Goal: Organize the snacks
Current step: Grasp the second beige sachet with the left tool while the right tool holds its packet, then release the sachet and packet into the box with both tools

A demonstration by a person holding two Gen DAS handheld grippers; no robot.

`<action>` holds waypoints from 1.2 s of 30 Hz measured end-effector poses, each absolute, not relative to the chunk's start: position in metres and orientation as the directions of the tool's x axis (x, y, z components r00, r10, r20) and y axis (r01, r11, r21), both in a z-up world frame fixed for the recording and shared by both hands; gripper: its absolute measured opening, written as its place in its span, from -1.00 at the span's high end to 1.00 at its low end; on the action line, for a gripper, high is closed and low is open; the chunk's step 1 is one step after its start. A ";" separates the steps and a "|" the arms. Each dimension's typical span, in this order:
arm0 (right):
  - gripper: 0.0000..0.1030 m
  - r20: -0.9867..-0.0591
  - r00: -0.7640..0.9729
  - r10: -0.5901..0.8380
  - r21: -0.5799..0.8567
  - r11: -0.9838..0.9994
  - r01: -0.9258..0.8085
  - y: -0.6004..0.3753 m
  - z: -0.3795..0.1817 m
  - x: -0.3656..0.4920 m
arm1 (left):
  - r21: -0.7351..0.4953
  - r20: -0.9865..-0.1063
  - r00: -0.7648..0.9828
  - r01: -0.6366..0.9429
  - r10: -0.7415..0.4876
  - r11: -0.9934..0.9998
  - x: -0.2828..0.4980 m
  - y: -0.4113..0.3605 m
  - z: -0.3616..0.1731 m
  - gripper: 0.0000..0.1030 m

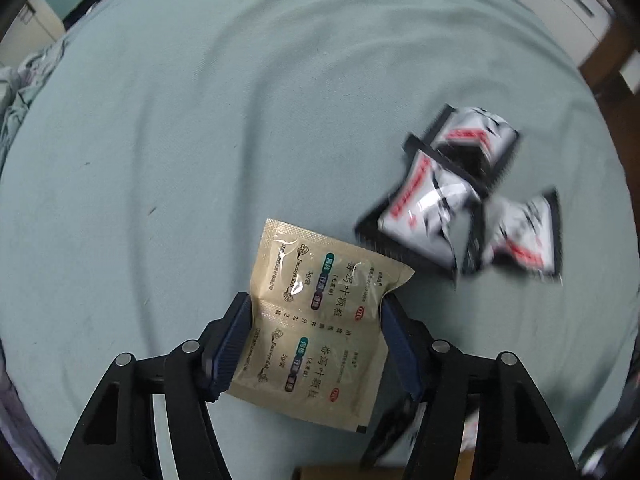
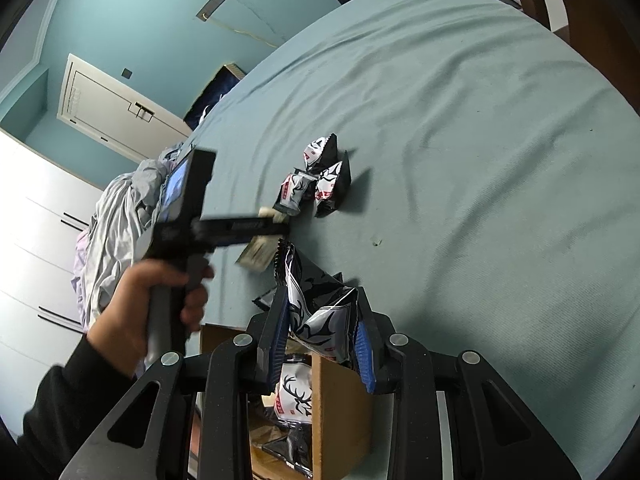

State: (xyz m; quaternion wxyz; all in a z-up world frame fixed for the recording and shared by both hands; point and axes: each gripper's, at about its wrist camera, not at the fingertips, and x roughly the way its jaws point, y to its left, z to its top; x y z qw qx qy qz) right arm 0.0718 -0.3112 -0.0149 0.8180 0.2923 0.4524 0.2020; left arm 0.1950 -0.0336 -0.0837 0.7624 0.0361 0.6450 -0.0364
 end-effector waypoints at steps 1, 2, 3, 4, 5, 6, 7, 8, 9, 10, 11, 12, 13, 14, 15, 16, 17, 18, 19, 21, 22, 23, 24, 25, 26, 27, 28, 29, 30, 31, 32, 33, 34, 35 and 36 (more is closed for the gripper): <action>0.46 -0.626 0.512 0.588 0.653 0.755 -0.069 -0.310 -0.015 0.071 | -0.001 -0.982 0.187 0.096 -0.019 0.995 0.186 -0.030 -0.076 -0.24; 0.46 -0.630 0.514 0.582 0.645 0.761 -0.070 -0.309 -0.016 0.070 | -0.015 -0.979 0.203 0.084 -0.032 0.996 0.178 -0.025 -0.067 -0.24; 0.46 -0.635 0.515 0.575 0.638 0.767 -0.070 -0.308 -0.016 0.068 | -0.035 -0.975 0.216 0.070 -0.050 0.997 0.171 -0.021 -0.059 -0.24; 0.46 -0.640 0.512 0.573 0.634 0.770 -0.068 -0.306 -0.016 0.067 | -0.056 -0.971 0.230 0.062 -0.069 0.997 0.162 -0.016 -0.049 -0.24; 0.46 -0.644 0.512 0.568 0.631 0.773 -0.065 -0.305 -0.016 0.066 | -0.068 -0.967 0.243 0.060 -0.080 0.996 0.153 -0.012 -0.040 -0.24; 0.46 -0.646 0.514 0.564 0.628 0.776 -0.062 -0.304 -0.015 0.065 | -0.078 -0.962 0.259 0.063 -0.092 0.995 0.142 -0.008 -0.031 -0.24; 0.46 -0.648 0.518 0.558 0.623 0.780 -0.061 -0.304 -0.014 0.065 | -0.086 -0.957 0.273 0.070 -0.101 0.994 0.123 -0.013 -0.019 -0.24; 0.46 -0.651 0.521 0.552 0.616 0.785 -0.061 -0.303 -0.013 0.065 | -0.091 -0.952 0.287 0.080 -0.110 0.993 0.108 -0.010 -0.010 -0.24; 0.46 -0.657 0.524 0.542 0.606 0.793 -0.060 -0.301 -0.012 0.065 | -0.097 -0.948 0.295 0.090 -0.119 0.991 0.099 -0.008 -0.003 -0.24; 0.46 -0.666 0.525 0.530 0.594 0.802 -0.056 -0.298 -0.012 0.065 | -0.106 -0.943 0.305 0.105 -0.134 0.989 0.088 -0.001 0.005 -0.24; 0.46 -0.670 0.525 0.525 0.588 0.807 -0.055 -0.296 -0.012 0.064 | -0.112 -0.938 0.315 0.117 -0.144 0.987 0.078 0.005 0.012 -0.24; 0.46 -0.673 0.524 0.522 0.584 0.810 -0.056 -0.294 -0.011 0.064 | -0.113 -0.933 0.326 0.132 -0.151 0.985 0.066 0.008 0.019 -0.24; 0.46 -0.675 0.527 0.517 0.577 0.815 -0.060 -0.292 -0.010 0.062 | -0.118 -0.927 0.337 0.152 -0.163 0.981 0.054 0.014 0.023 -0.24; 0.46 -0.679 0.530 0.509 0.566 0.822 -0.064 -0.289 -0.009 0.060 | -0.125 -0.922 0.344 0.169 -0.178 0.978 0.049 0.016 0.027 -0.24; 0.46 -0.683 0.535 0.498 0.552 0.831 -0.069 -0.287 -0.008 0.057 | -0.136 -0.916 0.350 0.188 -0.196 0.973 0.039 0.013 0.031 -0.24; 0.46 -0.685 0.542 0.487 0.537 0.840 -0.075 -0.285 -0.006 0.053 | -0.149 -0.909 0.356 0.208 -0.217 0.967 0.030 0.010 0.034 -0.25; 0.46 -0.686 0.547 0.480 0.529 0.845 -0.080 -0.284 -0.005 0.050 | -0.160 -0.901 0.364 0.229 -0.237 0.960 0.021 0.007 0.030 -0.25; 0.46 -0.685 0.552 0.476 0.521 0.849 -0.085 -0.283 -0.003 0.046 | -0.155 -0.887 0.389 0.258 -0.250 0.954 0.009 0.001 0.032 -0.26; 0.46 -0.684 0.557 0.471 0.515 0.853 -0.088 -0.282 -0.001 0.042 | -0.132 -0.874 0.419 0.280 -0.245 0.951 0.007 -0.002 0.033 -0.27; 0.46 -0.677 0.567 0.468 0.515 0.852 -0.088 -0.283 0.002 0.034 | -0.070 -0.862 0.450 0.350 -0.233 0.934 -0.010 -0.018 0.028 -0.28; 0.46 -0.670 0.576 0.468 0.518 0.851 -0.089 -0.283 0.005 0.028 | -0.065 -0.869 0.436 0.369 -0.234 0.927 -0.014 -0.022 0.024 -0.29; 0.46 -0.665 0.584 0.466 0.517 0.851 -0.091 -0.284 0.006 0.024 | -0.066 -0.876 0.421 0.380 -0.237 0.922 -0.015 -0.028 0.020 -0.30; 0.46 -0.659 0.592 0.463 0.514 0.852 -0.094 -0.284 0.008 0.019 | -0.071 -0.881 0.408 0.389 -0.240 0.918 -0.017 -0.033 0.018 -0.31; 0.46 -0.651 0.603 0.461 0.511 0.854 -0.101 -0.285 0.011 0.012 | -0.068 -0.883 0.403 0.394 -0.239 0.917 -0.015 -0.037 0.016 -0.33; 0.46 -0.646 0.610 0.459 0.507 0.856 -0.107 -0.286 0.013 0.007 | -0.059 -0.884 0.407 0.392 -0.231 0.918 -0.016 -0.037 0.017 -0.35; 0.46 -0.640 0.618 0.456 0.502 0.858 -0.112 -0.286 0.015 0.002 | -0.057 -0.879 0.418 0.384 -0.229 0.921 -0.016 -0.036 0.019 -0.36; 0.46 -0.633 0.627 0.454 0.500 0.858 -0.115 -0.286 0.016 -0.005 | -0.062 -0.871 0.433 0.373 -0.233 0.926 -0.016 -0.034 0.021 -0.43; 0.46 -0.627 0.631 0.457 0.505 0.855 -0.117 -0.286 0.016 -0.010 | -0.069 -0.862 0.447 0.363 -0.238 0.929 -0.016 -0.031 0.023 -0.46; 0.46 -0.623 0.630 0.463 0.512 0.851 -0.119 -0.286 0.015 -0.013 | -0.070 -0.848 0.473 0.346 -0.238 0.936 -0.018 -0.027 0.027 -0.46; 0.46 -0.618 0.628 0.473 0.520 0.845 -0.125 -0.285 0.015 -0.018 | -0.062 -0.838 0.494 0.336 -0.232 0.940 -0.015 -0.028 0.025 -0.46; 0.45 -0.616 0.628 0.476 0.520 0.844 -0.130 -0.283 0.015 -0.021 | -0.049 -0.828 0.515 0.330 -0.223 0.943 -0.016 -0.024 0.029 -0.47; 0.45 -0.614 0.630 0.476 0.513 0.847 -0.139 -0.280 0.015 -0.024 | -0.035 -0.818 0.534 0.326 -0.215 0.945 -0.016 -0.024 0.031 -0.48; 0.45 -0.612 0.631 0.476 0.501 0.851 -0.156 -0.276 0.017 -0.027 | -0.025 -0.809 0.548 0.324 -0.210 0.946 -0.016 -0.024 0.034 -0.53; 0.45 -0.610 0.632 0.478 0.491 0.854 -0.173 -0.272 0.018 -0.030 | -0.020 -0.804 0.556 0.327 -0.209 0.945 -0.017 -0.025 0.035 -0.57; 0.46 -0.609 0.631 0.481 0.480 0.856 -0.190 -0.268 0.019 -0.031 | -0.014 -0.801 0.561 0.331 -0.209 0.943 -0.018 -0.025 0.036 -0.66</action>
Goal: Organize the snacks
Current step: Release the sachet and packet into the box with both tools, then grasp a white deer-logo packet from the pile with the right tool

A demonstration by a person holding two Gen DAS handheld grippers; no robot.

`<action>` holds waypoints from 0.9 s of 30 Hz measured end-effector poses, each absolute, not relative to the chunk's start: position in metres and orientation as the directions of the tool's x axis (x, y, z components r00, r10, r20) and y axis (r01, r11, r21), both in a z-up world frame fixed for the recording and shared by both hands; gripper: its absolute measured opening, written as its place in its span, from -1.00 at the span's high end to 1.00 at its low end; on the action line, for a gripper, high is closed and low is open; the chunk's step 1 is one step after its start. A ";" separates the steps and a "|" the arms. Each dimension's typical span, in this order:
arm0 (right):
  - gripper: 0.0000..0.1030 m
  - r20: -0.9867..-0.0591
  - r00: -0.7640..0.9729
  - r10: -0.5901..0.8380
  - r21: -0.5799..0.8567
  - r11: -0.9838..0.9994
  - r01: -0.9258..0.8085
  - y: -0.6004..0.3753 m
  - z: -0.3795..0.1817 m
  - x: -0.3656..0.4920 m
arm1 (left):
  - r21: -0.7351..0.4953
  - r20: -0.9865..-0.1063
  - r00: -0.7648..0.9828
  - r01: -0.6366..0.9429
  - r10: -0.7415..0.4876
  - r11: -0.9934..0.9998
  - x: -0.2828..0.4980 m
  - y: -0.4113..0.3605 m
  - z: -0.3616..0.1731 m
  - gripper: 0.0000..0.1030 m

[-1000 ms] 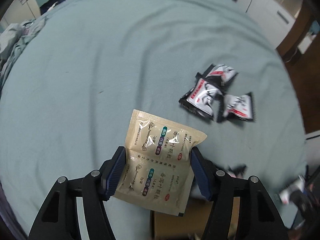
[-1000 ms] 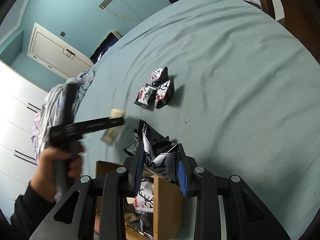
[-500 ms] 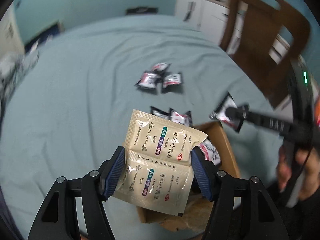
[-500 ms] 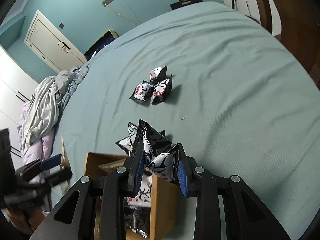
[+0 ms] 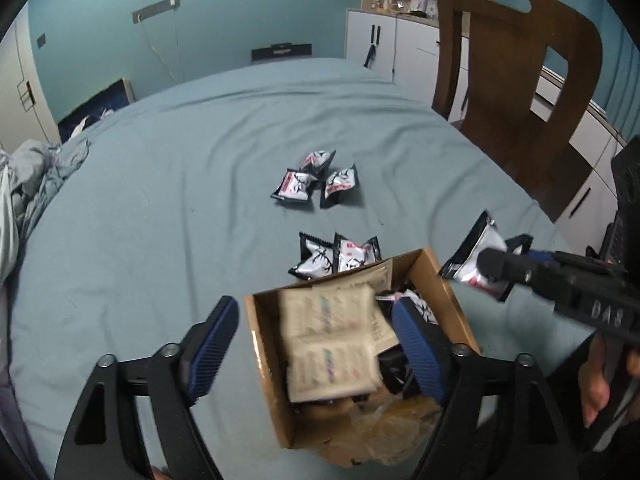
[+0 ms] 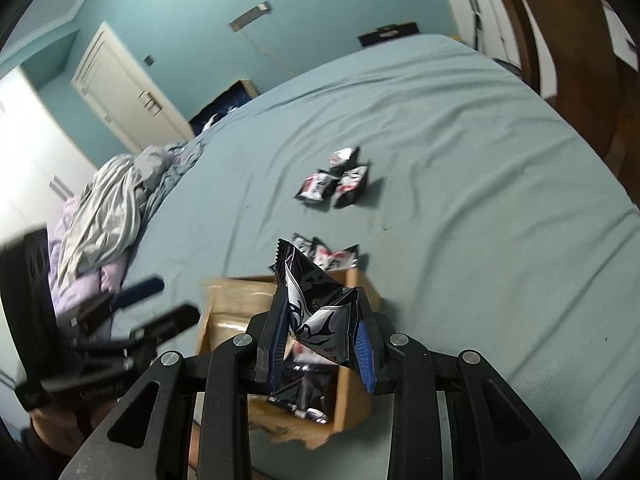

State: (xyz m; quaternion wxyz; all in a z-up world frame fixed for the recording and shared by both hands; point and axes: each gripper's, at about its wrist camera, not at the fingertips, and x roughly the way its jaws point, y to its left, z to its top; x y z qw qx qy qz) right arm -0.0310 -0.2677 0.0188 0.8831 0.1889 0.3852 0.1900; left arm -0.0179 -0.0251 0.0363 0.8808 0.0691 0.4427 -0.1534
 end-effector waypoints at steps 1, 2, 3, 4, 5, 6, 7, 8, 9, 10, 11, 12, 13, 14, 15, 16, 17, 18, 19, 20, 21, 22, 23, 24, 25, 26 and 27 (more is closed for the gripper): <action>0.45 -0.609 0.628 0.485 0.471 0.858 -0.206 -0.264 0.019 -0.032 | -0.003 -0.796 0.570 0.335 -0.205 0.942 -0.019 -0.026 0.037 -0.71; 0.45 -0.612 0.624 0.485 0.461 0.861 -0.217 -0.260 0.018 -0.032 | 0.013 -0.791 0.580 0.336 -0.196 0.942 -0.020 -0.028 0.037 -0.74; 0.45 -0.618 0.622 0.481 0.449 0.865 -0.223 -0.257 0.018 -0.032 | 0.035 -0.786 0.591 0.335 -0.181 0.942 -0.020 -0.030 0.037 -0.82; 0.45 -0.624 0.620 0.476 0.438 0.870 -0.227 -0.254 0.018 -0.032 | 0.058 -0.783 0.600 0.333 -0.164 0.941 -0.021 -0.031 0.037 -0.93; 0.45 -0.628 0.618 0.473 0.429 0.873 -0.232 -0.252 0.017 -0.031 | 0.078 -0.781 0.607 0.329 -0.148 0.941 -0.020 -0.032 0.036 -0.96; 0.45 -0.632 0.616 0.470 0.420 0.876 -0.237 -0.251 0.017 -0.030 | 0.092 -0.778 0.614 0.322 -0.134 0.942 -0.021 -0.031 0.036 -0.97; 0.45 -0.633 0.616 0.468 0.416 0.877 -0.239 -0.248 0.018 -0.029 | 0.095 -0.779 0.614 0.316 -0.127 0.944 -0.020 -0.030 0.036 -0.98; 0.45 -0.632 0.615 0.471 0.416 0.876 -0.243 -0.247 0.018 -0.028 | 0.091 -0.785 0.608 0.311 -0.124 0.946 -0.018 -0.029 0.035 -0.98; 0.45 -0.633 0.611 0.475 0.418 0.874 -0.247 -0.246 0.018 -0.028 | 0.085 -0.794 0.597 0.301 -0.118 0.950 -0.015 -0.027 0.033 -0.98; 0.45 -0.636 0.607 0.476 0.416 0.874 -0.250 -0.244 0.018 -0.027 | 0.084 -0.799 0.591 0.293 -0.112 0.953 -0.014 -0.026 0.031 -0.98; 0.45 -0.638 0.604 0.477 0.413 0.875 -0.254 -0.243 0.018 -0.027 | 0.083 -0.806 0.584 0.279 -0.100 0.957 -0.011 -0.024 0.030 -0.98; 0.45 -0.641 0.599 0.480 0.412 0.874 -0.259 -0.242 0.018 -0.026 | 0.082 -0.813 0.576 0.265 -0.089 0.961 -0.008 -0.021 0.027 -0.98; 0.44 -0.643 0.593 0.485 0.412 0.872 -0.265 -0.240 0.017 -0.026 | 0.081 -0.817 0.571 0.255 -0.082 0.964 -0.007 -0.019 0.025 -0.98; 0.42 -0.645 0.588 0.489 0.413 0.870 -0.270 -0.239 0.017 -0.026 | 0.080 -0.821 0.566 0.243 -0.074 0.967 -0.005 -0.017 0.024 -0.98; 0.42 -0.649 0.581 0.491 0.413 0.869 -0.273 -0.237 0.017 -0.025 | 0.076 -0.826 0.559 0.228 -0.067 0.971 -0.003 -0.014 0.022 -0.98; 0.42 -0.655 0.573 0.493 0.414 0.868 -0.274 -0.235 0.016 -0.024 | 0.071 -0.832 0.552 0.215 -0.061 0.974 -0.001 -0.012 0.020 -0.98; 0.42 -0.667 0.561 0.491 0.412 0.870 -0.271 -0.232 0.014 -0.023 | 0.067 -0.836 0.546 0.203 -0.056 0.977 0.000 -0.010 0.019 -0.98; 0.40 -0.682 0.548 0.485 0.407 0.874 -0.267 -0.229 0.012 -0.021 | 0.061 -0.840 0.540 0.190 -0.052 0.980 0.002 -0.007 0.017 -0.98; 0.36 -0.695 0.545 0.470 0.394 0.882 -0.258 -0.225 0.010 -0.019 | 0.057 -0.842 0.537 0.183 -0.052 0.981 0.002 -0.005 0.017 -0.98; 0.17 -0.711 0.531 0.461 0.386 0.887 -0.252 -0.222 0.007 -0.016 | 0.053 -0.844 0.533 0.178 -0.051 0.983 0.003 -0.004 0.017 -0.98; -0.06 -0.722 0.523 0.453 0.379 0.891 -0.249 -0.219 0.005 -0.014 | 0.051 -0.846 0.531 0.173 -0.049 0.984 0.003 -0.003 0.016 -0.98; -0.14 -0.723 0.527 0.447 0.373 0.895 -0.246 -0.218 0.007 -0.014 | 0.052 -0.847 0.529 0.170 -0.046 0.984 0.003 -0.002 0.016 -0.98; -0.19 -0.720 0.535 0.442 0.368 0.897 -0.246 -0.218 0.009 -0.014 | 0.054 -0.848 0.529 0.170 -0.044 0.984 0.003 -0.003 0.016 -0.98; -0.23 -0.712 0.546 0.441 0.368 0.897 -0.245 -0.219 0.011 -0.014 | 0.058 -0.848 0.528 0.172 -0.042 0.983 0.003 -0.003 0.015 -0.98; -0.26 -0.706 0.555 0.440 0.371 0.897 -0.239 -0.220 0.014 -0.014 | 0.065 -0.848 0.528 0.174 -0.037 0.983 0.002 -0.004 0.015 -0.98; -0.33 -0.703 0.559 0.439 0.375 0.897 -0.233 -0.223 0.015 -0.015 | 0.070 -0.849 0.527 0.177 -0.034 0.982 0.002 -0.005 0.014 -0.98; -0.36 -0.701 0.563 0.438 0.381 0.897 -0.224 -0.225 0.016 -0.014 | 0.074 -0.850 0.525 0.179 -0.032 0.981 0.002 -0.006 0.014 -0.98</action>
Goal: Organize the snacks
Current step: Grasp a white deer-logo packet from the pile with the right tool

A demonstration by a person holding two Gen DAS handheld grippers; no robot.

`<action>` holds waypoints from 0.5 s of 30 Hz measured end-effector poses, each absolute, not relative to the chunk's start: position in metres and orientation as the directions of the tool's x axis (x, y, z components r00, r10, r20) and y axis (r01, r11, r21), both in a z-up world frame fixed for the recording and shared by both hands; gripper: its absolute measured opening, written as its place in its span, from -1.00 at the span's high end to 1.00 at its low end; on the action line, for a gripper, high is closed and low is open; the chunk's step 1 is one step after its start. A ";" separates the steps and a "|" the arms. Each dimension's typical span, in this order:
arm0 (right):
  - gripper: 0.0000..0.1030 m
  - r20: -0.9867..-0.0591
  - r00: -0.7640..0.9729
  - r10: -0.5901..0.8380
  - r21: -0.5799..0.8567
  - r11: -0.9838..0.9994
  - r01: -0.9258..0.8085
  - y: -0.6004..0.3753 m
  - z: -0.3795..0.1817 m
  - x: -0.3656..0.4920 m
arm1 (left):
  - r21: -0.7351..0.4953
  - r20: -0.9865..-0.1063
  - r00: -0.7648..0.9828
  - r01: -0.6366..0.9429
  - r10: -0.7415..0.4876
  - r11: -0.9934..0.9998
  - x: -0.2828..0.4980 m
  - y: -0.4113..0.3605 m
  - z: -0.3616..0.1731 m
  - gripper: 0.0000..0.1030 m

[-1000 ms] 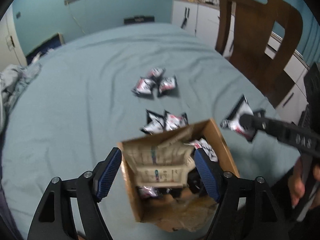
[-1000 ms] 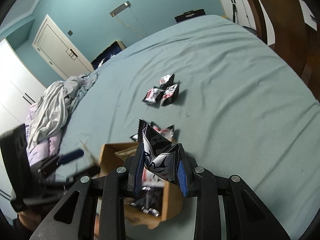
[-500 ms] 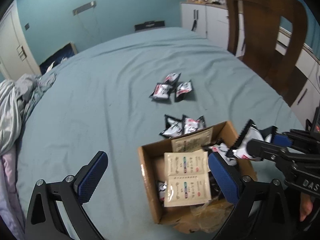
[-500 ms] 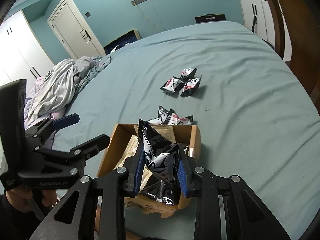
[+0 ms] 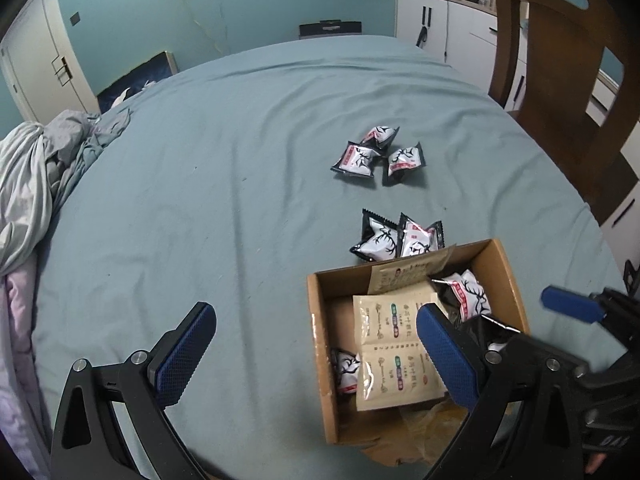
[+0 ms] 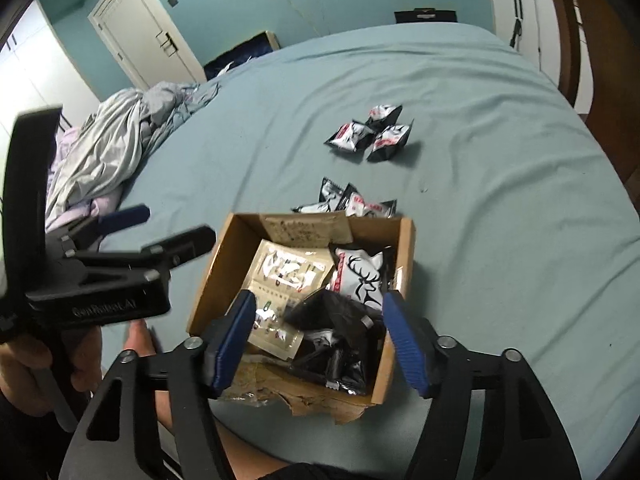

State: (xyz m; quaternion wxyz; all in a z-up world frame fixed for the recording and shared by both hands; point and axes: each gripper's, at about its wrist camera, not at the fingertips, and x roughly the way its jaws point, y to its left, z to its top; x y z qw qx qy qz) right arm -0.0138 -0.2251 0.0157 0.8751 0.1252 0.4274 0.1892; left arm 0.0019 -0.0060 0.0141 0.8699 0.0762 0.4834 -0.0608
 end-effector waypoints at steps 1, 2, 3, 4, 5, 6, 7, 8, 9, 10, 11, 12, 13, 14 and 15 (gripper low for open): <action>-0.37 -0.700 0.566 0.435 0.388 0.898 -0.210 -0.228 0.016 -0.014 | 0.074 -0.851 0.525 0.180 -0.032 0.981 0.002 -0.006 0.014 -0.98; -0.37 -0.703 0.566 0.431 0.393 0.898 -0.197 -0.230 0.015 -0.014 | 0.069 -0.851 0.524 0.180 -0.037 0.981 0.002 -0.006 0.014 -0.98; -0.38 -0.709 0.563 0.426 0.399 0.900 -0.178 -0.234 0.015 -0.010 | 0.056 -0.854 0.518 0.181 -0.047 0.982 0.002 -0.006 0.014 -0.98; -0.38 -0.715 0.563 0.415 0.399 0.903 -0.159 -0.237 0.014 -0.010 | 0.038 -0.859 0.509 0.181 -0.060 0.983 0.003 -0.005 0.013 -0.98; -0.38 -0.724 0.568 0.392 0.392 0.911 -0.128 -0.242 0.014 -0.008 | 0.026 -0.862 0.502 0.179 -0.068 0.984 0.004 -0.004 0.013 -0.98; -0.38 -0.734 0.573 0.364 0.381 0.920 -0.097 -0.246 0.014 -0.007 | 0.017 -0.867 0.493 0.173 -0.071 0.985 0.005 -0.003 0.011 -0.98; -0.38 -0.745 0.575 0.338 0.372 0.926 -0.063 -0.251 0.014 -0.003 | 0.015 -0.870 0.489 0.170 -0.071 0.985 0.005 -0.003 0.011 -0.98; -0.38 -0.752 0.570 0.333 0.376 0.926 -0.044 -0.256 0.013 0.002 | 0.014 -0.872 0.484 0.167 -0.070 0.986 0.006 -0.002 0.010 -0.98; -0.38 -0.755 0.560 0.340 0.386 0.922 -0.038 -0.258 0.013 0.008 | 0.013 -0.875 0.479 0.165 -0.069 0.986 0.007 -0.002 0.009 -0.98; -0.38 -0.759 0.548 0.352 0.400 0.916 -0.036 -0.259 0.013 0.015 | 0.011 -0.878 0.473 0.163 -0.069 0.986 0.008 -0.001 0.008 -0.98; -0.38 -0.763 0.534 0.364 0.412 0.911 -0.031 -0.260 0.013 0.023 | 0.008 -0.881 0.468 0.161 -0.069 0.987 0.010 -0.001 0.007 -0.98; -0.38 -0.767 0.522 0.373 0.422 0.906 -0.028 -0.260 0.013 0.029 | 0.005 -0.883 0.463 0.160 -0.070 0.987 0.011 -0.001 0.006 -0.98; -0.38 -0.773 0.504 0.386 0.433 0.901 -0.027 -0.259 0.011 0.037 | 0.003 -0.886 0.458 0.159 -0.071 0.987 0.013 -0.001 0.005 -0.98; -0.38 -0.778 0.485 0.399 0.443 0.896 -0.027 -0.257 0.009 0.046 | 0.002 -0.887 0.455 0.160 -0.072 0.987 0.014 -0.001 0.005 -0.98; -0.38 -0.785 0.467 0.407 0.448 0.894 -0.028 -0.254 0.006 0.055 | -0.003 -0.891 0.449 0.160 -0.076 0.987 0.016 -0.002 0.003 -0.98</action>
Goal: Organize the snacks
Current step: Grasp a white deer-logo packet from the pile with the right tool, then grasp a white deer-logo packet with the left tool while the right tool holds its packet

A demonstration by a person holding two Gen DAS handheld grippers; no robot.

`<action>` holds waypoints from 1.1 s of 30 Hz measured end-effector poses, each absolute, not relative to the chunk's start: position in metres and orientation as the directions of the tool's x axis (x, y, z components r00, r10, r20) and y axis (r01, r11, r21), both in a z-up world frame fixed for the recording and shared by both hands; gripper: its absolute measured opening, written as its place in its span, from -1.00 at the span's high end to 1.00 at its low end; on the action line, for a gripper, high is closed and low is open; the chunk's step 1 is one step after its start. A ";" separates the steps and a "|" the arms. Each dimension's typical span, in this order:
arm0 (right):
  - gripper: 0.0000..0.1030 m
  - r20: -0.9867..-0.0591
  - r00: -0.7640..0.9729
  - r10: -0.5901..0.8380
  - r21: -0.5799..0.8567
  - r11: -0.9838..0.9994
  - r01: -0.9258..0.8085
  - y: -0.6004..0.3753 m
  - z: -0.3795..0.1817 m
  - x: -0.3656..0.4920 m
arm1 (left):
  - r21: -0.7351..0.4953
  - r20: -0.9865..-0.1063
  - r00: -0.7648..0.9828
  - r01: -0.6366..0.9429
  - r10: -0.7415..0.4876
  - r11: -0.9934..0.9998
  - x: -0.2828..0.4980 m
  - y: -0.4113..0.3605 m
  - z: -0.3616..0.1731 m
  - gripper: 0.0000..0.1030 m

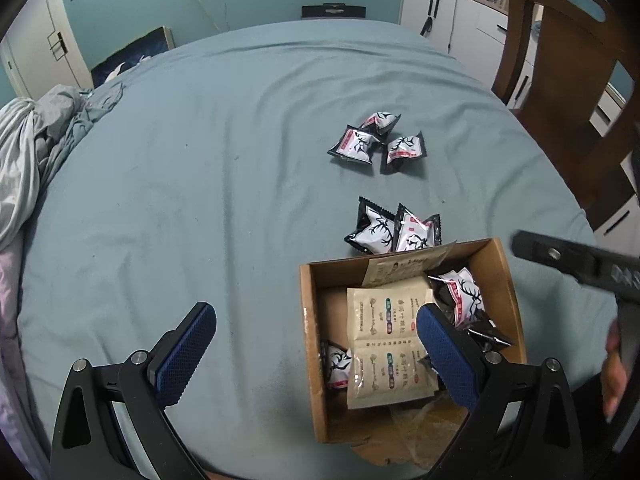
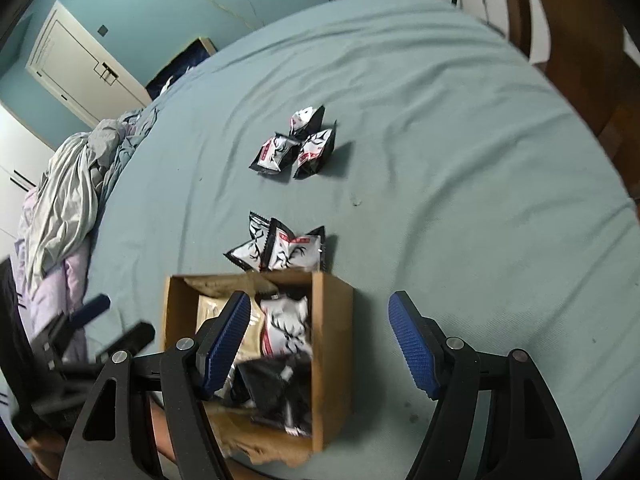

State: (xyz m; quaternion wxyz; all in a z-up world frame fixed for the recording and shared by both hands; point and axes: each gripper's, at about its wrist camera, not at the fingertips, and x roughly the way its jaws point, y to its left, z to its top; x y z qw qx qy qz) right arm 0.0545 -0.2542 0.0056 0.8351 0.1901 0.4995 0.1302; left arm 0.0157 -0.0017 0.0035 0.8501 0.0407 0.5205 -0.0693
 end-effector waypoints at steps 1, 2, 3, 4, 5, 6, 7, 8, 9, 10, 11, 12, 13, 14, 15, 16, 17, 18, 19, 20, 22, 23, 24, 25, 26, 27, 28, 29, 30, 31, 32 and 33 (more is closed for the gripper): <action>-0.38 -0.796 0.442 0.414 0.450 0.893 -0.027 -0.250 0.001 0.067 | -0.010 -0.893 0.443 0.161 -0.081 0.987 0.017 -0.002 0.003 -0.98; -0.38 -0.805 0.423 0.415 0.447 0.894 -0.026 -0.248 -0.003 0.076 | -0.019 -0.896 0.436 0.162 -0.089 0.987 0.019 -0.001 0.002 -0.98; -0.38 -0.820 0.397 0.412 0.439 0.898 -0.025 -0.244 -0.009 0.088 | -0.028 -0.899 0.428 0.162 -0.096 0.986 0.020 -0.001 0.000 -0.98; -0.38 -0.831 0.377 0.409 0.434 0.901 -0.023 -0.243 -0.013 0.100 | -0.032 -0.902 0.420 0.161 -0.098 0.986 0.021 0.000 -0.001 -0.98; -0.38 -0.839 0.359 0.408 0.430 0.903 -0.021 -0.244 -0.018 0.110 | -0.031 -0.905 0.415 0.160 -0.096 0.987 0.022 0.000 -0.003 -0.98; -0.38 -0.848 0.337 0.409 0.428 0.903 -0.020 -0.243 -0.023 0.122 | -0.026 -0.908 0.410 0.157 -0.090 0.987 0.024 0.000 -0.005 -0.98; -0.38 -0.853 0.323 0.410 0.427 0.904 -0.021 -0.239 -0.027 0.129 | -0.023 -0.909 0.407 0.157 -0.086 0.987 0.024 0.001 -0.006 -0.98; -0.38 -0.858 0.308 0.410 0.424 0.905 -0.024 -0.237 -0.031 0.137 | -0.020 -0.911 0.405 0.156 -0.082 0.988 0.025 0.001 -0.007 -0.98; -0.38 -0.864 0.292 0.409 0.420 0.907 -0.027 -0.233 -0.035 0.146 | -0.019 -0.911 0.403 0.155 -0.081 0.988 0.026 0.001 -0.008 -0.98; -0.38 -0.867 0.283 0.410 0.419 0.907 -0.030 -0.232 -0.038 0.152 | -0.020 -0.912 0.402 0.153 -0.081 0.988 0.027 0.002 -0.008 -0.98; -0.38 -0.869 0.269 0.415 0.422 0.906 -0.033 -0.230 -0.041 0.158 | -0.022 -0.912 0.401 0.152 -0.082 0.988 0.027 0.002 -0.009 -0.98; -0.38 -0.869 0.253 0.425 0.430 0.902 -0.039 -0.226 -0.044 0.164 | -0.025 -0.913 0.399 0.152 -0.084 0.988 0.028 0.002 -0.009 -0.98; -0.38 -0.869 0.242 0.432 0.436 0.899 -0.043 -0.225 -0.046 0.168 | -0.027 -0.914 0.396 0.152 -0.086 0.988 0.029 0.001 -0.010 -0.98; -0.38 -0.869 0.226 0.440 0.441 0.896 -0.050 -0.221 -0.050 0.171 | -0.028 -0.915 0.394 0.152 -0.087 0.988 0.030 0.001 -0.010 -0.98; -0.38 -0.870 0.210 0.446 0.445 0.894 -0.058 -0.217 -0.053 0.175 | -0.029 -0.916 0.392 0.153 -0.088 0.988 0.031 0.000 -0.011 -0.98; -0.38 -0.872 0.199 0.448 0.445 0.894 -0.060 -0.215 -0.056 0.179 | -0.030 -0.917 0.390 0.155 -0.089 0.988 0.032 0.000 -0.011 -0.98; -0.38 -0.877 0.188 0.443 0.440 0.896 -0.060 -0.213 -0.060 0.183 | -0.031 -0.918 0.386 0.158 -0.091 0.987 0.033 -0.001 -0.012 -0.98; -0.38 -0.882 0.179 0.437 0.433 0.899 -0.061 -0.211 -0.063 0.187 | -0.031 -0.921 0.380 0.164 -0.092 0.986 0.034 -0.002 -0.014 -0.98; -0.37 -0.885 0.176 0.431 0.427 0.902 -0.063 -0.209 -0.066 0.190 | -0.028 -0.922 0.377 0.166 -0.090 0.986 0.036 -0.003 -0.015 -0.98; -0.32 -0.887 0.178 0.425 0.420 0.905 -0.067 -0.208 -0.068 0.192 | -0.023 -0.923 0.375 0.167 -0.085 0.986 0.037 -0.003 -0.016 -0.98; 0.01 -0.888 0.192 0.418 0.410 0.908 -0.080 -0.207 -0.067 0.193 | -0.012 -0.925 0.371 0.168 -0.075 0.986 0.039 -0.004 -0.019 -0.98; 0.39 -0.886 0.190 0.422 0.413 0.906 -0.087 -0.207 -0.066 0.192 | -0.009 -0.926 0.370 0.168 -0.072 0.986 0.040 -0.004 -0.020 -0.98; 0.38 -0.886 0.188 0.423 0.413 0.906 -0.090 -0.206 -0.065 0.191 | -0.007 -0.926 0.370 0.168 -0.069 0.986 0.041 -0.005 -0.021 -0.98; 0.38 -0.887 0.199 0.417 0.405 0.909 -0.099 -0.205 -0.063 0.188 | -0.004 -0.925 0.373 0.168 -0.067 0.986 0.042 -0.006 -0.022 -0.98; 0.40 -0.885 0.214 0.413 0.399 0.911 -0.107 -0.205 -0.060 0.184 | 0.001 -0.924 0.377 0.168 -0.063 0.986 0.043 -0.008 -0.023 -0.98; 0.40 -0.879 0.230 0.417 0.402 0.909 -0.109 -0.206 -0.056 0.181 | 0.015 -0.923 0.381 0.175 -0.054 0.984 0.046 -0.011 -0.025 -0.98; 0.40 -0.868 0.252 0.428 0.416 0.904 -0.102 -0.208 -0.051 0.177 | 0.032 -0.923 0.383 0.195 -0.046 0.980 0.050 -0.015 -0.027 -0.98; 0.40 -0.854 0.280 0.438 0.431 0.898 -0.088 -0.214 -0.046 0.174 | 0.055 -0.921 0.388 0.221 -0.036 0.974 0.055 -0.020 -0.028 -0.98; 0.41 -0.839 0.315 0.444 0.446 0.892 -0.072 -0.222 -0.038 0.170 | 0.083 -0.918 0.397 0.240 -0.019 0.967 0.059 -0.024 -0.028 -0.98; 0.40 -0.829 0.339 0.446 0.453 0.889 -0.062 -0.227 -0.033 0.167 | 0.103 -0.915 0.403 0.246 -0.005 0.964 0.066 -0.027 -0.026 -0.98; 0.40 -0.815 0.367 0.448 0.464 0.885 -0.048 -0.234 -0.027 0.163 | 0.098 -0.915 0.403 0.249 -0.011 0.964 0.072 -0.029 -0.025 -0.98; 0.40 -0.805 0.393 0.444 0.470 0.882 -0.036 -0.242 -0.022 0.159 | 0.075 -0.917 0.397 0.250 -0.032 0.965 0.080 -0.031 -0.023 -0.98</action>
